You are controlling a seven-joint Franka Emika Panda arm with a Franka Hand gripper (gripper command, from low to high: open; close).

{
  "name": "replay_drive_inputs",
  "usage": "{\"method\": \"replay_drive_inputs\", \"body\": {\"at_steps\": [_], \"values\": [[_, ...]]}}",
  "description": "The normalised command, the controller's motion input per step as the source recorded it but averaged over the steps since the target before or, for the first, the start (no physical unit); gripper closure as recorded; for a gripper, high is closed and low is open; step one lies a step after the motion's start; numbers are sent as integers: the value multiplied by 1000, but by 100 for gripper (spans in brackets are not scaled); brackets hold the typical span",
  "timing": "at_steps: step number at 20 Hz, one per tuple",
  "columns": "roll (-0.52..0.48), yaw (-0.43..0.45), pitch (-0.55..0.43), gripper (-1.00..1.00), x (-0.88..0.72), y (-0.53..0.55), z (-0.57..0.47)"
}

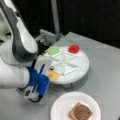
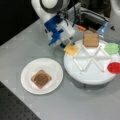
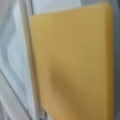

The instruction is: Ingredient selection for cheeseburger or sandwich

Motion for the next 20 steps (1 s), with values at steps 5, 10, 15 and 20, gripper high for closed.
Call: {"method": "replay_drive_inputs", "body": {"at_steps": [5, 10, 15, 20], "values": [[-8, -183, -115, 100, -54, 106, -51], [-16, -174, -121, 100, -51, 92, -41], [-15, -147, -103, 100, -21, 78, -7], [-27, -117, -66, 100, 31, -4, -50]]}}
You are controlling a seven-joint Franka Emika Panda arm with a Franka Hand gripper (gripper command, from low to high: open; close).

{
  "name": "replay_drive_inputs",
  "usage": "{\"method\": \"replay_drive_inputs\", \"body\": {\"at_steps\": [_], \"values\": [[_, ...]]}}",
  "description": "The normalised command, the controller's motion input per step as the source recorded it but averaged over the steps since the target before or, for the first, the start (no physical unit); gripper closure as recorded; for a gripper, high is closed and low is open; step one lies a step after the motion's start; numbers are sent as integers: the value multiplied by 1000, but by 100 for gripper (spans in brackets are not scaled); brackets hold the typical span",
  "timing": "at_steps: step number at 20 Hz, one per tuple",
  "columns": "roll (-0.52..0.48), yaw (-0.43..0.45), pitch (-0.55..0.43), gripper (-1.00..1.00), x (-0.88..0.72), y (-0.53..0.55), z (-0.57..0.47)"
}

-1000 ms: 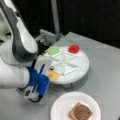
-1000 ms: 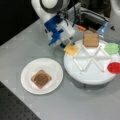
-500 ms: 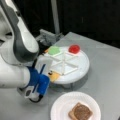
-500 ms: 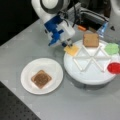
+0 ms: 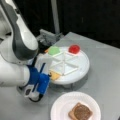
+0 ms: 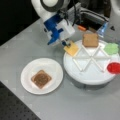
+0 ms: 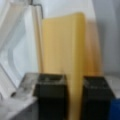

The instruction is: Ingredient selection for cheeseburger or sandwich

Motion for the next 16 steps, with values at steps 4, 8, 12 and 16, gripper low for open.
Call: {"method": "replay_drive_inputs", "body": {"at_steps": [4, 8, 12, 16], "values": [[-39, -78, -26, 100, 134, -121, -42], [-45, -17, 40, 100, 267, -238, 17], [-54, 52, 96, 100, 399, -325, 47], [-51, 127, 145, 100, 524, -352, 90]]}}
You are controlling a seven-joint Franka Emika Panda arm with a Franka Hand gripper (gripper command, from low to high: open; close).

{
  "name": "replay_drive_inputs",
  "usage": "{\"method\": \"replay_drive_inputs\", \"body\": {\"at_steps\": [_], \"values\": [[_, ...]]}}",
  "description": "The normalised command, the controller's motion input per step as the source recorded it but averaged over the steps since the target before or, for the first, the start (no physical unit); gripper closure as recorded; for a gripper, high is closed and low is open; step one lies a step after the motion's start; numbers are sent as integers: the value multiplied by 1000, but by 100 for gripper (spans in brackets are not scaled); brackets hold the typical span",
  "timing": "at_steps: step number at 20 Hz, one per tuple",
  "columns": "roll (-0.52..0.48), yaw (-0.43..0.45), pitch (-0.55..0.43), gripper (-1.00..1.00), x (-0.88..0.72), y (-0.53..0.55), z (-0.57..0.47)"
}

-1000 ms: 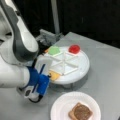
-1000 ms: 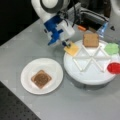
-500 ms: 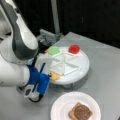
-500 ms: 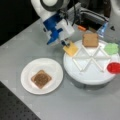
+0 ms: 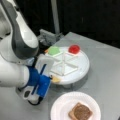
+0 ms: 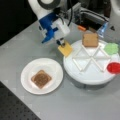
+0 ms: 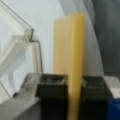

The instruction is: Ingredient selection for cheeseburger or sandwich

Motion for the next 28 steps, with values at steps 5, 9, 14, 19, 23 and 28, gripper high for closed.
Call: {"method": "replay_drive_inputs", "body": {"at_steps": [5, 9, 14, 19, 23, 28], "values": [[-47, 174, 212, 100, 539, -267, 94], [-18, 227, 241, 100, 509, -152, 149], [-24, 277, 242, 100, 497, -210, 198], [-5, 347, 209, 100, 516, -327, 99], [41, 440, 165, 100, 544, -379, -4], [95, 438, 40, 100, 599, -360, -162]]}}
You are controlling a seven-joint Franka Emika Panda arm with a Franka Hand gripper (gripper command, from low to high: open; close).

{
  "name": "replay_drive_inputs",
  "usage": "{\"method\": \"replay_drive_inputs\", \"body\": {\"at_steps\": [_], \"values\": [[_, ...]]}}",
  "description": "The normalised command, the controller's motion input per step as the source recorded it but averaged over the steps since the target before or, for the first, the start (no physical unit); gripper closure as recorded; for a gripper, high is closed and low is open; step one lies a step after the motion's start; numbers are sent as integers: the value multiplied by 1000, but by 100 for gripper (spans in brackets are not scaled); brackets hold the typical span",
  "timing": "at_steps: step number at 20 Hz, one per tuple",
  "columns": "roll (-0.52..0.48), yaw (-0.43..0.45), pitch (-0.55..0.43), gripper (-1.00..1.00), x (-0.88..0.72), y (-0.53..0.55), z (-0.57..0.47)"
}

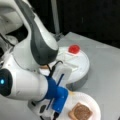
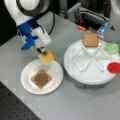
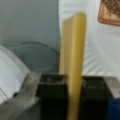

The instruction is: Ingredient selection for cheeseburger or sandwich

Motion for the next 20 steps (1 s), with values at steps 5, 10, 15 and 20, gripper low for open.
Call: {"method": "replay_drive_inputs", "body": {"at_steps": [5, 10, 15, 20], "values": [[205, 363, -46, 100, 573, -275, -259], [252, 238, -37, 100, 440, -193, -128], [302, 156, -44, 100, 366, -96, -50], [314, 126, -54, 100, 291, -102, -28]]}}
